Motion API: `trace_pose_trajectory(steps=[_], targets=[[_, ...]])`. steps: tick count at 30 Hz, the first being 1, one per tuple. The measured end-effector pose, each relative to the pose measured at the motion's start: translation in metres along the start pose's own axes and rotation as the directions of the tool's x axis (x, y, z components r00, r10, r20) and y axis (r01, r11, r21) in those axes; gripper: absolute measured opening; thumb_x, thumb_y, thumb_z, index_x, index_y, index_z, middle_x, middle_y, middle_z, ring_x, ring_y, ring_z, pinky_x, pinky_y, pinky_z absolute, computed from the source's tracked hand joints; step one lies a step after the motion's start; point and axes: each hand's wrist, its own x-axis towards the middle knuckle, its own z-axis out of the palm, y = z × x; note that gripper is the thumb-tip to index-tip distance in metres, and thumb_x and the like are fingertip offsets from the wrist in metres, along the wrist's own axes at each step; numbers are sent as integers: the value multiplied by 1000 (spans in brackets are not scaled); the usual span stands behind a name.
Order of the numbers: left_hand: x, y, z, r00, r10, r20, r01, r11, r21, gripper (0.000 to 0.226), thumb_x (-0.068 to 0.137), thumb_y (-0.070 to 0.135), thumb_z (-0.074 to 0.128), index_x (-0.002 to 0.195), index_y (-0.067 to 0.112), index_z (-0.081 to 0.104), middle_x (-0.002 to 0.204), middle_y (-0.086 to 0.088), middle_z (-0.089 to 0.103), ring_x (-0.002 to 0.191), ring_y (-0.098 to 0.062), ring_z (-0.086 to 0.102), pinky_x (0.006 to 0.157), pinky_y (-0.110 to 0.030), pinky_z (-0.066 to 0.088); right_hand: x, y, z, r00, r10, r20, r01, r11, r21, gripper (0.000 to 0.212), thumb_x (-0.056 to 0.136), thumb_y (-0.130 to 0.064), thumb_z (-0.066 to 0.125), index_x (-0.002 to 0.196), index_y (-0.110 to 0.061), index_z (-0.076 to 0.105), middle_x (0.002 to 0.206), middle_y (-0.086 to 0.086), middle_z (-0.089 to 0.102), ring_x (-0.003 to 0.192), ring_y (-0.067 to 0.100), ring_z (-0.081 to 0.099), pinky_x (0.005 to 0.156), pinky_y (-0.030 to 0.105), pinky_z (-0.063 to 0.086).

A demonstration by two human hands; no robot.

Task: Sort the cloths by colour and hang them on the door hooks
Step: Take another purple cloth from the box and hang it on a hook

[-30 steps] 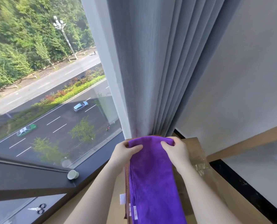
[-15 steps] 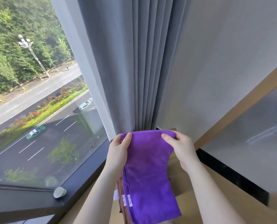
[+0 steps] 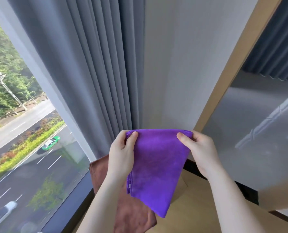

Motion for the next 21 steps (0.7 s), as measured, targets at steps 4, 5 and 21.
trace_pose_trajectory(steps=[4, 5, 21], targets=[[-19, 29, 37, 995, 77, 63, -78, 997, 12, 18, 103, 25, 57, 89, 27, 69, 83, 18, 70, 76, 6, 58, 68, -10, 43, -11, -13, -58, 995, -70, -75, 71, 997, 9, 8, 93, -20, 73, 89, -18, 80, 86, 2, 79, 79, 11, 72, 72, 23, 54], [-25, 36, 49, 993, 86, 81, -87, 996, 6, 18, 103, 24, 57, 90, 29, 70, 83, 20, 70, 77, 6, 59, 68, -10, 43, -14, -16, -73, 992, -81, -100, 83, 996, 22, 8, 93, -19, 73, 89, -19, 80, 85, 2, 79, 78, 10, 72, 71, 22, 54], [-134, 110, 233, 849, 255, 463, -231, 967, -109, 21, 103, 19, 59, 87, 28, 69, 76, 25, 67, 73, 9, 57, 68, -9, 42, -130, -3, -284, 837, -48, -545, 135, 983, 121, 7, 93, -14, 72, 91, -13, 78, 80, 0, 79, 73, 8, 72, 66, 18, 55]])
